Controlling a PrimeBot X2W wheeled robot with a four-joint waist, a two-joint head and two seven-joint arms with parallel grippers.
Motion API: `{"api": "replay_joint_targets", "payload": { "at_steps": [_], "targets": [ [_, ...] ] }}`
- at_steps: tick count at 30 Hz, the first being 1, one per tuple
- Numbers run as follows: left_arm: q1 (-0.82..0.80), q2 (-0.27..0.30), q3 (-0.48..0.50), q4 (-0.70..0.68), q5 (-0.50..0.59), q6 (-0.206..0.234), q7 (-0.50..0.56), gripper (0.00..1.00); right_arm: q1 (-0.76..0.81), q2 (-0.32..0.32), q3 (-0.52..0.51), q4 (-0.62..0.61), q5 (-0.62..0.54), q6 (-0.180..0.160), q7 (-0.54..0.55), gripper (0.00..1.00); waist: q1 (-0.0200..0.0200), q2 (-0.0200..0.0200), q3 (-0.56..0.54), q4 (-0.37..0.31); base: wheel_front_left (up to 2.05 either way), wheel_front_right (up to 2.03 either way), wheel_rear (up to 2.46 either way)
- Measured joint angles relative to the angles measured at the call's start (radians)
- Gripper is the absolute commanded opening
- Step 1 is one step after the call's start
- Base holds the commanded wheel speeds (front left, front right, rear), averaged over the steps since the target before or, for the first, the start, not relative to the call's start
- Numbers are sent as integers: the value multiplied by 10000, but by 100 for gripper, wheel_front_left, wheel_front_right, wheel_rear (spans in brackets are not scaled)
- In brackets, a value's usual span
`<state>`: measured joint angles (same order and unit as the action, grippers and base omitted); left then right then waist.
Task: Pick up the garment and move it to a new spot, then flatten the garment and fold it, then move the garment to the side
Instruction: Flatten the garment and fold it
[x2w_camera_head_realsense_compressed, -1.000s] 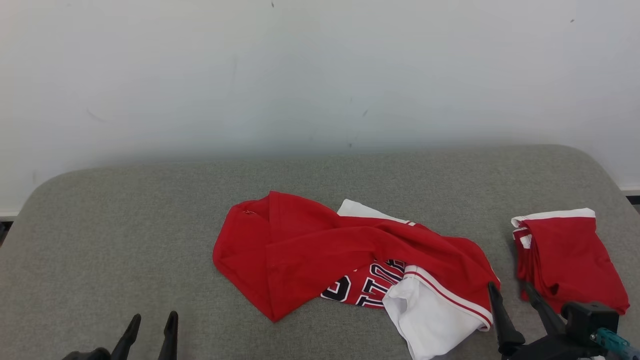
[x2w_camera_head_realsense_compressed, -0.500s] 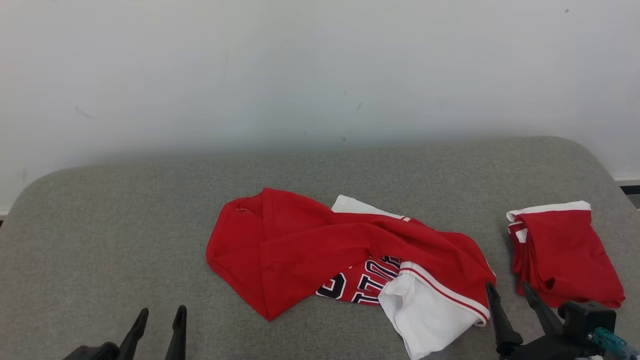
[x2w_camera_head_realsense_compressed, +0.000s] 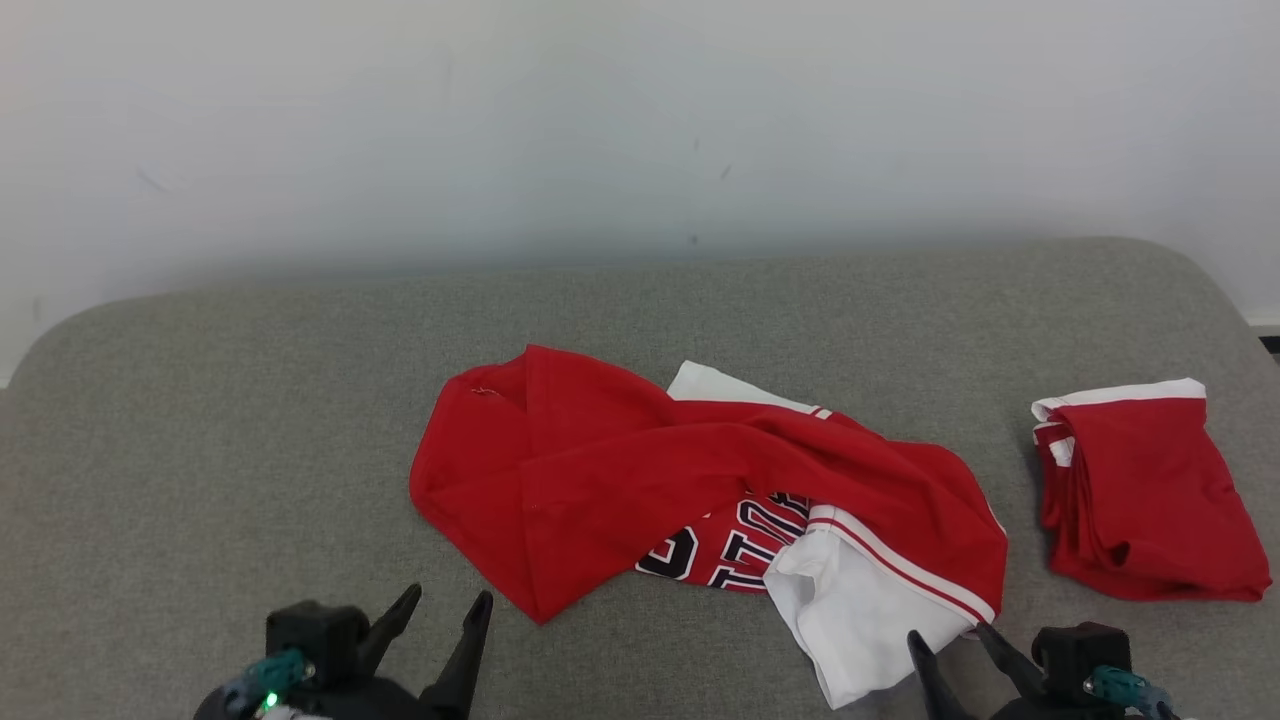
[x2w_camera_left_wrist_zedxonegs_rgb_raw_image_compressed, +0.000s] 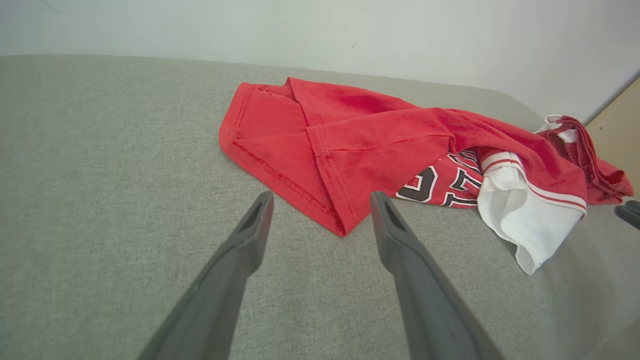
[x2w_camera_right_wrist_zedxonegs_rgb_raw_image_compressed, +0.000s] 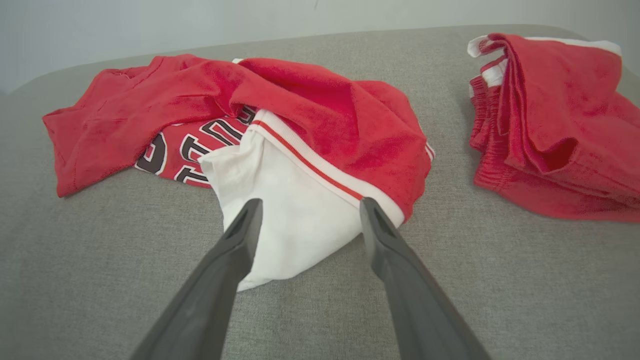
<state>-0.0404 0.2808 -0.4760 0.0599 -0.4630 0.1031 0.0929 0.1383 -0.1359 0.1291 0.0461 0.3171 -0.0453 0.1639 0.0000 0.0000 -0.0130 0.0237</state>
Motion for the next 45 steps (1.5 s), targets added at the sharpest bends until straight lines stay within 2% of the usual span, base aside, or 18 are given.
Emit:
{"api": "replay_joint_targets", "payload": {
  "at_steps": [7,16,21,29,31,33,34,35,36,38,39,45],
  "targets": [
    [-2163,-98,-433,1202,79,-681,1283,100,-220,244,407,282,-105,-102,926,100,1,0,536,36,0,0,0],
    [-3873,-316,-752,2669,81,-1308,2487,100,-717,573,999,426,-128,-267,1726,100,2,1,1219,-315,0,0,0],
    [-4583,-451,-748,3438,73,-1480,2913,100,-863,639,1110,395,-199,-384,1935,100,2,1,1535,-627,0,0,0],
    [-5083,-575,-673,4479,48,-1471,3392,98,-1144,669,1237,176,-203,-430,2151,100,1,1,1891,-1077,0,0,0],
    [-5240,-627,-667,4711,50,-1423,3469,91,-1152,677,1244,140,-203,-441,2157,100,1,1,1985,-1176,0,0,0],
    [-5412,-652,-594,4893,52,-1319,3499,73,-1160,681,1264,119,-203,-464,2163,100,1,1,2073,-1256,0,0,0],
    [-5492,-671,-554,5003,52,-1281,3515,69,-1160,686,1275,113,-201,-495,2188,100,1,1,2113,-1286,0,0,0],
    [-5551,-685,-541,5081,52,-1256,3526,51,-1159,690,1287,96,-201,-514,2217,100,1,1,2152,-1309,0,0,0],
    [-5615,-723,-523,5147,52,-1198,3555,48,-1160,698,1300,73,-201,-514,2242,100,1,1,2193,-1326,0,0,0],
    [-5696,-867,-500,5336,50,-1195,3553,28,-1164,706,1338,79,-198,-514,2268,100,1,1,2252,-1345,0,0,0],
    [-5729,-920,-508,5400,50,-1197,3551,0,-1164,709,1358,82,-198,-516,2299,100,1,1,2267,-1344,0,0,0],
    [-6041,-1089,-550,5747,50,-1223,3538,0,-1195,729,1484,75,-82,-516,2328,100,0,1,2305,-1196,0,0,0]
  ]
}}
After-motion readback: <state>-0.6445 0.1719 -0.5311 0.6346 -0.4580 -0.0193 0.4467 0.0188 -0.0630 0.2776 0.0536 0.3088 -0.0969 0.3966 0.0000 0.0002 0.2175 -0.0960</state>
